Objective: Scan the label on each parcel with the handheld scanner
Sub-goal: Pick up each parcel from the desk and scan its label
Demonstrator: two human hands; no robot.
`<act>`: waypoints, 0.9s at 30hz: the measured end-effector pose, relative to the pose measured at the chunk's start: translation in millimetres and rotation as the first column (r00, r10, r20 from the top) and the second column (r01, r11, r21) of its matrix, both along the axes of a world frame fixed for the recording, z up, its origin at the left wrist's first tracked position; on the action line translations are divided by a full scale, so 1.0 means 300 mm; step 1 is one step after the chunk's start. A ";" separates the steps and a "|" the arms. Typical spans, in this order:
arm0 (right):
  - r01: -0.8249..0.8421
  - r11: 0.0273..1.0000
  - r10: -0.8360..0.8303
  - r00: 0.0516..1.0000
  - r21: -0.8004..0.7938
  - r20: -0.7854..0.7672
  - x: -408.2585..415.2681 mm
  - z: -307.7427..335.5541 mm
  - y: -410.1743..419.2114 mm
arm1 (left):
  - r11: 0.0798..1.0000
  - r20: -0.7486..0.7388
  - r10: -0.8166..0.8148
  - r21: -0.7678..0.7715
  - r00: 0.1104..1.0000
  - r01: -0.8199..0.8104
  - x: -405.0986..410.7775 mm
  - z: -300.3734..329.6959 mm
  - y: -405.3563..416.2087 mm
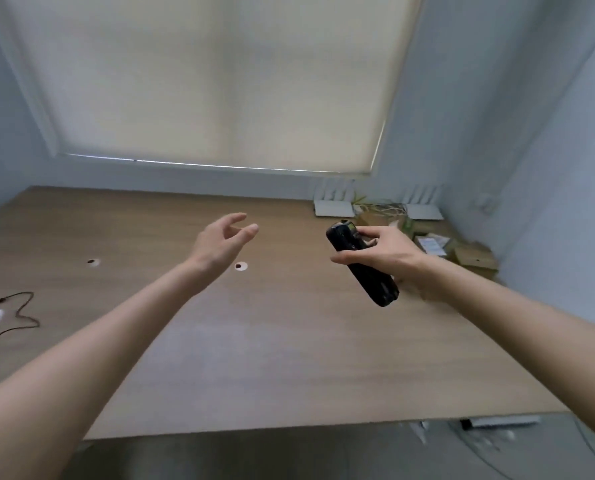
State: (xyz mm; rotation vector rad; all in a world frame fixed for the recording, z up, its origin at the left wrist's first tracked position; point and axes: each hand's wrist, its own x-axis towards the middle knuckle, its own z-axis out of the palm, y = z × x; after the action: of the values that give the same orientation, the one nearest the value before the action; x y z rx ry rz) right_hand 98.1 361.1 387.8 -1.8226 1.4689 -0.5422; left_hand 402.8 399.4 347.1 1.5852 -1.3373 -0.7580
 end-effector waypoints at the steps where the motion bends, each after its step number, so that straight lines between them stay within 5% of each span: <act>1: 0.032 0.999 -0.033 0.999 -0.018 -0.007 -0.095 -0.002 -0.029 | 0.999 -0.002 -0.032 0.001 0.999 0.032 -0.093 0.006 -0.047; 11: 0.400 0.909 -0.403 0.915 -0.115 0.000 -0.831 -0.043 -0.203 | 0.968 -0.004 -0.250 0.008 0.968 0.251 -0.792 -0.008 -0.406; 27: 0.590 0.805 -0.593 0.798 -0.060 -0.113 -1.237 -0.217 -0.647 | 0.883 -0.004 -0.457 0.120 0.889 0.455 -1.268 -0.195 -1.054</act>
State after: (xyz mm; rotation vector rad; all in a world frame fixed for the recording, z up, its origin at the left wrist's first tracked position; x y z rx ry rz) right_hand -272.9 167.1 322.8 -1.4009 2.1464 -0.7521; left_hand 22.5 83.1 288.6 1.3796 -1.7417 -1.1229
